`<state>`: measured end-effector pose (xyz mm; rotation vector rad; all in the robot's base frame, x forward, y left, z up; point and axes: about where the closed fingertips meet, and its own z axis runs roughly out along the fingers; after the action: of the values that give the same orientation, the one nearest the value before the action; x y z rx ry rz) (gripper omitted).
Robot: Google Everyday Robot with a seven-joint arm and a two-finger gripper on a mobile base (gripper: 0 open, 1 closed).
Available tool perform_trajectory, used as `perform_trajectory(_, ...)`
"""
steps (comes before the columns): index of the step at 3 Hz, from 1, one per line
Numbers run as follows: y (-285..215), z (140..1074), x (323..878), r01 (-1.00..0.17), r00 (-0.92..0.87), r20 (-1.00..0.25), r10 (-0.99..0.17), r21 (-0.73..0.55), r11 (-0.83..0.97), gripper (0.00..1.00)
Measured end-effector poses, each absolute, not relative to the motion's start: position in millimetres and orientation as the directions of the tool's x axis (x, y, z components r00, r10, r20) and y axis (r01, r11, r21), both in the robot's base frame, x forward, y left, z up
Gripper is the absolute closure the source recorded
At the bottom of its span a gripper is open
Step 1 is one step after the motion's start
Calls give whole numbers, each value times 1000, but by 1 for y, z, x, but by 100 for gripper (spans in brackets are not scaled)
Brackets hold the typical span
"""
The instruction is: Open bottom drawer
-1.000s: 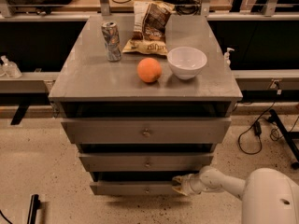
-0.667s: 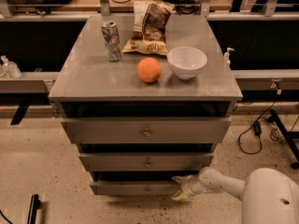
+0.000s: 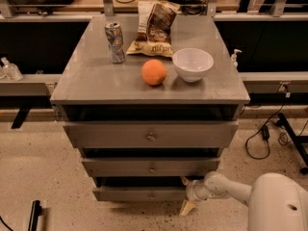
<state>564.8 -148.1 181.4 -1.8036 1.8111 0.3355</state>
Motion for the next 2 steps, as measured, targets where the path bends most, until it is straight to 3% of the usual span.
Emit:
perform_trajectory(1, -143, 177, 560, -983, 59, -564, -824, -179, 52, 0)
perform_trajectory(2, -141, 172, 547, -989, 48, -584, -810, -143, 44, 14)
